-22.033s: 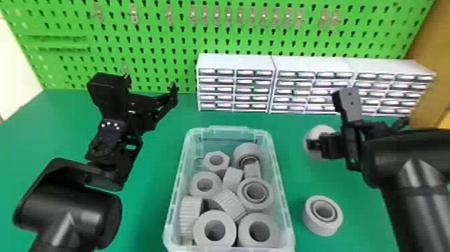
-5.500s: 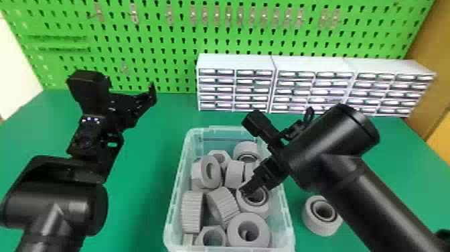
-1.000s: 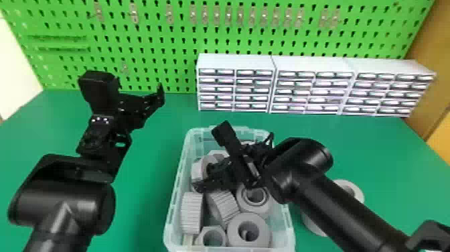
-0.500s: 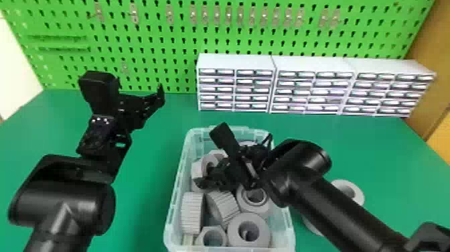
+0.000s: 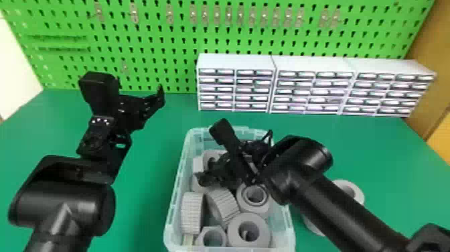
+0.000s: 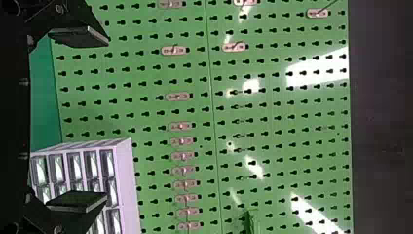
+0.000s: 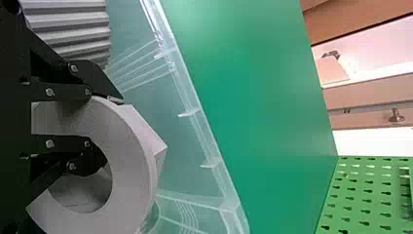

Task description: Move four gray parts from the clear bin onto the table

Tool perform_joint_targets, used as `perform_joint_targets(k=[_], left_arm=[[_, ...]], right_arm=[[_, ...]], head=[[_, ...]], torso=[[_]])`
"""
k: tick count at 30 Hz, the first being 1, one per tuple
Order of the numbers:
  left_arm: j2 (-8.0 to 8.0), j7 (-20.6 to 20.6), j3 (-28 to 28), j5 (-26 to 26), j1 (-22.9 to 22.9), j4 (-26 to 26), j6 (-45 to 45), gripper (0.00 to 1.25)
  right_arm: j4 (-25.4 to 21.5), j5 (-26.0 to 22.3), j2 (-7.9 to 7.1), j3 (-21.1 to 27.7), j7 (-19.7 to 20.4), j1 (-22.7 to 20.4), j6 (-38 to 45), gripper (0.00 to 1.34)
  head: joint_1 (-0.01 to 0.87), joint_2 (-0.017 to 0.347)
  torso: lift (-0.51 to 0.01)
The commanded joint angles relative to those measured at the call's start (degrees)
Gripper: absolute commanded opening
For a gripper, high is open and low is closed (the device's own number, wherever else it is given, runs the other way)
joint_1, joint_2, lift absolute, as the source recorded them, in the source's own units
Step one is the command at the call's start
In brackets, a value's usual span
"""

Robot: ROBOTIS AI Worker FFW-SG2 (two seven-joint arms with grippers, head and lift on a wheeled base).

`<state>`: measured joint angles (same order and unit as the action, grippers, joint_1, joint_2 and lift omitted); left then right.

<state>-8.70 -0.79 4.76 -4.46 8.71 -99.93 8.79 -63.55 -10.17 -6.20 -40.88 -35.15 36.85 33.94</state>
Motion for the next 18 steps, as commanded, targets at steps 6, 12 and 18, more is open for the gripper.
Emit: perform_joint_targets(k=[6,12,18], left_arm=[[0.0,0.0,-0.54,-0.03,-0.71,-0.09,0.0,1.08],[0.0,-0.26,-0.98,-0.2,-0.88,-0.27,0.0,1.08],[0.0,-0.35,-1.42,-0.2,-1.15,-0.62,0.0,1.08]], right_arm=[[-12.21,9.65,-0.92,9.24,0.0,-3.01,8.86,0.38],[-20.65,14.74,-1.01,15.74,-0.09,-5.74,14.31,0.38],[-29.17,18.79,-1.89,22.68,-0.09,-8.81,21.26,0.38]], head=[[0.678,0.034],[0.678,0.034],[0.678,0.034]], torso=[[-0.05],[-0.05],[-0.05]])
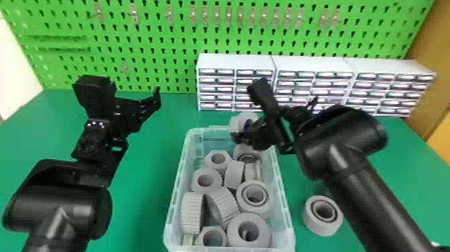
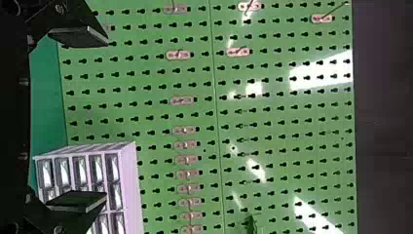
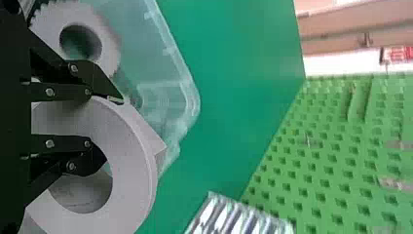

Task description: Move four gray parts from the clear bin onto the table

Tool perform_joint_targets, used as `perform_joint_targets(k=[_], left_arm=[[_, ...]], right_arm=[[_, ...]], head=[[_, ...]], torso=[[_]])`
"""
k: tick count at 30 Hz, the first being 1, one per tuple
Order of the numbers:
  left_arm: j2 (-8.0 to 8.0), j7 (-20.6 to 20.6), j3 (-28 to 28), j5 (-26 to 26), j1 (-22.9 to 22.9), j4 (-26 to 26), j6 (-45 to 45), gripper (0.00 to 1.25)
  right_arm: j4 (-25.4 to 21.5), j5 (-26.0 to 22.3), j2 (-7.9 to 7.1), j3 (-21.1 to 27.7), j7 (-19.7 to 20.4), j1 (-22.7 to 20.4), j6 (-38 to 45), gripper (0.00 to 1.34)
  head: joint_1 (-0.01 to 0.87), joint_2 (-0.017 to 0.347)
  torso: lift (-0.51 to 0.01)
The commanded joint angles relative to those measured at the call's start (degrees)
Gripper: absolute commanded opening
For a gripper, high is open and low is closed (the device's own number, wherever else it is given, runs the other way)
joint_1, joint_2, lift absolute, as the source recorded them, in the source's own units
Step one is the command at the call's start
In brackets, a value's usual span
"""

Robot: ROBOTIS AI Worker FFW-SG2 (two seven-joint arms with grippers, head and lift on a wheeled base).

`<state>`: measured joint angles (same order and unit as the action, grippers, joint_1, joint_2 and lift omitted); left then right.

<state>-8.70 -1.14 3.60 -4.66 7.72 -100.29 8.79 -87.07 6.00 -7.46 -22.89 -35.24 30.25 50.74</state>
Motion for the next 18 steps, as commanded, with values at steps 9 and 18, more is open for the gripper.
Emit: perform_joint_targets(k=[9,18], left_arm=[[0.0,-0.01,-0.96,0.09,-0.51,-0.78,0.0,1.08],[0.0,-0.01,-0.96,0.0,-0.87,-0.96,0.0,1.08]], right_arm=[[-15.85,9.73,-0.98,16.03,0.0,-7.84,15.0,0.38],[-20.51,15.1,-1.51,23.15,0.0,-12.14,23.61,0.38]], head=[[0.678,0.034],[0.678,0.034]], torso=[[-0.05],[-0.05]])
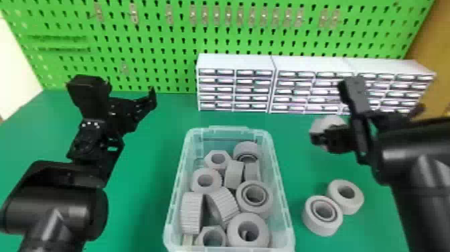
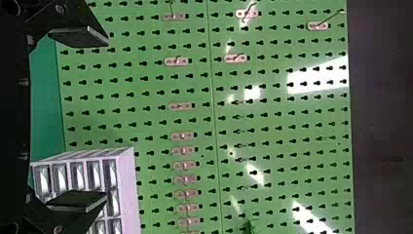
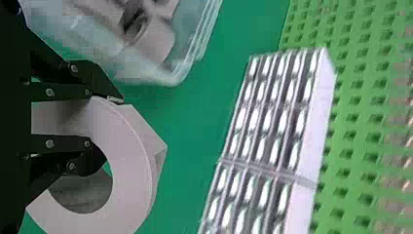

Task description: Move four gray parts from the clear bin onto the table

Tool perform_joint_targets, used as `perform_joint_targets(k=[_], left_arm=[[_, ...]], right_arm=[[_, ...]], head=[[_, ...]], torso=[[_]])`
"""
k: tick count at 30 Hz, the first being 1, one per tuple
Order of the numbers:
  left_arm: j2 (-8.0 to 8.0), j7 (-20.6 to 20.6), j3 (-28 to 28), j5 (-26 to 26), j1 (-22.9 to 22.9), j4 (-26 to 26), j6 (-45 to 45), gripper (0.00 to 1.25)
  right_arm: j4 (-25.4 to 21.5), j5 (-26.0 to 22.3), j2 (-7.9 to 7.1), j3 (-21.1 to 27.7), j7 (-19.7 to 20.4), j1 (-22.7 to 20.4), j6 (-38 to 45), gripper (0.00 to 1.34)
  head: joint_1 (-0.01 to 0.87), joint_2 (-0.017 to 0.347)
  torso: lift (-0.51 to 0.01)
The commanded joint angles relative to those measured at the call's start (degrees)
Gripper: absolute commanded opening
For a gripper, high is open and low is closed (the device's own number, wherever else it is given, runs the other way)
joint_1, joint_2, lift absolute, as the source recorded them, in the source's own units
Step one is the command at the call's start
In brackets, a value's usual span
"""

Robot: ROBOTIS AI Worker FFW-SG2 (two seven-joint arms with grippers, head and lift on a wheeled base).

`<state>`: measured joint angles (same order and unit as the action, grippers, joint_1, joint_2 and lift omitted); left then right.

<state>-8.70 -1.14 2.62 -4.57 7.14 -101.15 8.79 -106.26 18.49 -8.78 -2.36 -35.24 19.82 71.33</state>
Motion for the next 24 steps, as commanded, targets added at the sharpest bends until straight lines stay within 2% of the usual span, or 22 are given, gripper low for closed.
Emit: perform_joint_targets(k=[1,8,18,24], left_arm=[[0.0,0.0,0.02,-0.09,-0.29,-0.1,0.0,1.08],[0.0,0.0,0.19,-0.18,-0.38,-0.19,0.09,1.08],[0.0,-0.27,0.89,-0.44,-0.55,-0.28,0.88,1.08],[0.0,-0.35,0.72,-0.53,-0.46,-0.28,0.97,1.08]], right_arm=[[-1.4,3.48,-0.19,3.06,0.0,-2.06,3.47,0.38],[-1.67,8.75,-0.1,7.28,-0.09,-4.79,9.62,0.38],[-1.23,14.82,-1.95,11.23,-0.09,-8.48,17.27,0.38],[1.14,14.55,-1.95,12.46,-0.09,-9.27,18.23,0.38]], head=[[0.678,0.034],[0.678,0.034],[0.678,0.034],[0.678,0.034]], torso=[[-0.05],[-0.05],[-0.05],[-0.05]])
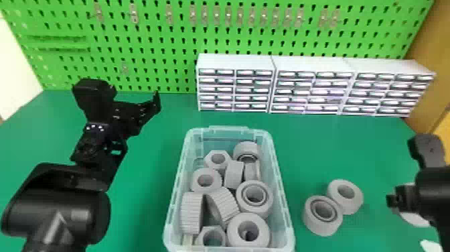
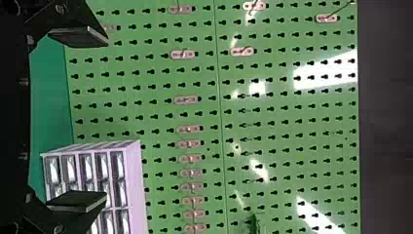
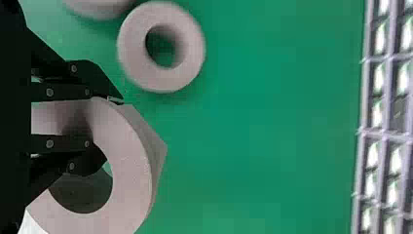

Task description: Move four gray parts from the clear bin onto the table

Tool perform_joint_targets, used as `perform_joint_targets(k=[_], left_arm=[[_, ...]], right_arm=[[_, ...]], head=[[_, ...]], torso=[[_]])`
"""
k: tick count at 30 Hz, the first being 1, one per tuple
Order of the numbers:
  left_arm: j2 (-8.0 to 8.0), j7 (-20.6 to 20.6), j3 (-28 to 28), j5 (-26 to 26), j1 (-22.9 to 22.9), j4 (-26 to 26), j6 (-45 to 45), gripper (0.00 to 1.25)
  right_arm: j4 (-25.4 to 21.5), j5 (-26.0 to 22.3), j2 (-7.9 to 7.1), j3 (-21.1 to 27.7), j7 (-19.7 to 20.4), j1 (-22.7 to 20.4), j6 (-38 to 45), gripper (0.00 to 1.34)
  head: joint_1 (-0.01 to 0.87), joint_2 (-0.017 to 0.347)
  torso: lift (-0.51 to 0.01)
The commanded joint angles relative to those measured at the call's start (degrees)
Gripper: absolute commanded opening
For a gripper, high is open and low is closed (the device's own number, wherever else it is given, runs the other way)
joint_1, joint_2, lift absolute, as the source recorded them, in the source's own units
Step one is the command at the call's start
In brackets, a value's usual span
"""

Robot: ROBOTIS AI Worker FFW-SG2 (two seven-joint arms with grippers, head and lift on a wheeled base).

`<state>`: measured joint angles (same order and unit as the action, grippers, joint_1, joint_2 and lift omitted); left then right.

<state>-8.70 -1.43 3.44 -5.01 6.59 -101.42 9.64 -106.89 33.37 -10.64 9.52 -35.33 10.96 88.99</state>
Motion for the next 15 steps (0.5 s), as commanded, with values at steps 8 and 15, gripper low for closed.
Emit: perform_joint_targets(k=[8,15], left_arm=[[0.0,-0.06,0.34,-0.09,0.26,0.08,0.11,1.08],[0.0,-0.06,0.43,-0.09,0.26,0.08,0.2,1.08]], right_arm=[[6.61,-2.61,0.09,0.59,0.0,-0.23,-1.1,0.38],[10.48,-5.42,-0.79,0.5,0.0,-0.06,-2.68,0.38]], head=[[0.678,0.034],[0.678,0.034]], torso=[[-0.05],[-0.05]])
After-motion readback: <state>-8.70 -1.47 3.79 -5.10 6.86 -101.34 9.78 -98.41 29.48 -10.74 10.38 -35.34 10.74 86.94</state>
